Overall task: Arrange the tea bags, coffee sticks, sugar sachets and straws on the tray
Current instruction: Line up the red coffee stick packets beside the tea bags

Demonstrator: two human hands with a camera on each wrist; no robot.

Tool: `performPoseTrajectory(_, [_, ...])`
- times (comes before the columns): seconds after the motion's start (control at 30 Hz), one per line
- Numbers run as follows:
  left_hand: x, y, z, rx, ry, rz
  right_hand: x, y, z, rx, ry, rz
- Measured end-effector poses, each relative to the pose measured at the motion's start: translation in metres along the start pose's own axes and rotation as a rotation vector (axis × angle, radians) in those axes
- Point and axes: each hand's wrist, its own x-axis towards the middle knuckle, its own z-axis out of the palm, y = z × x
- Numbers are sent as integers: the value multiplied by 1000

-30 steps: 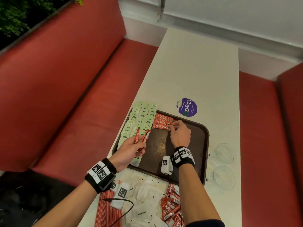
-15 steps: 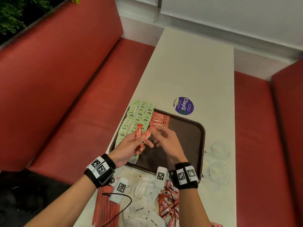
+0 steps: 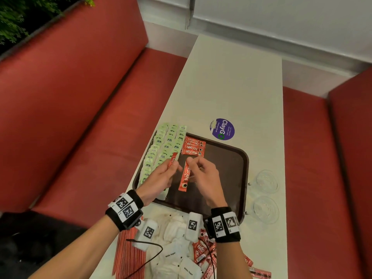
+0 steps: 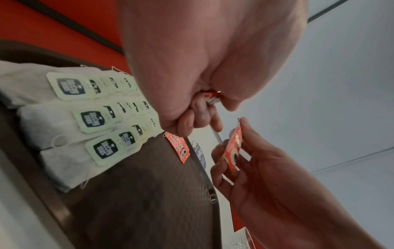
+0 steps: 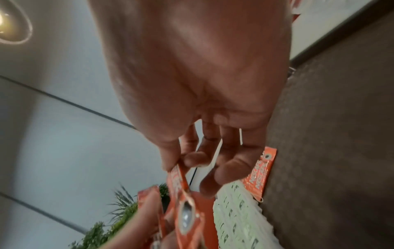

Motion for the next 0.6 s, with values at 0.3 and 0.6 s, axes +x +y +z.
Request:
performPoseTrajectory(0.3, [11, 1, 6, 0, 43, 99, -11, 8, 7, 298, -139, 186])
performPoseTrajectory(0.6, [21, -9, 9, 11, 312, 147, -14, 13, -11, 404, -45, 128])
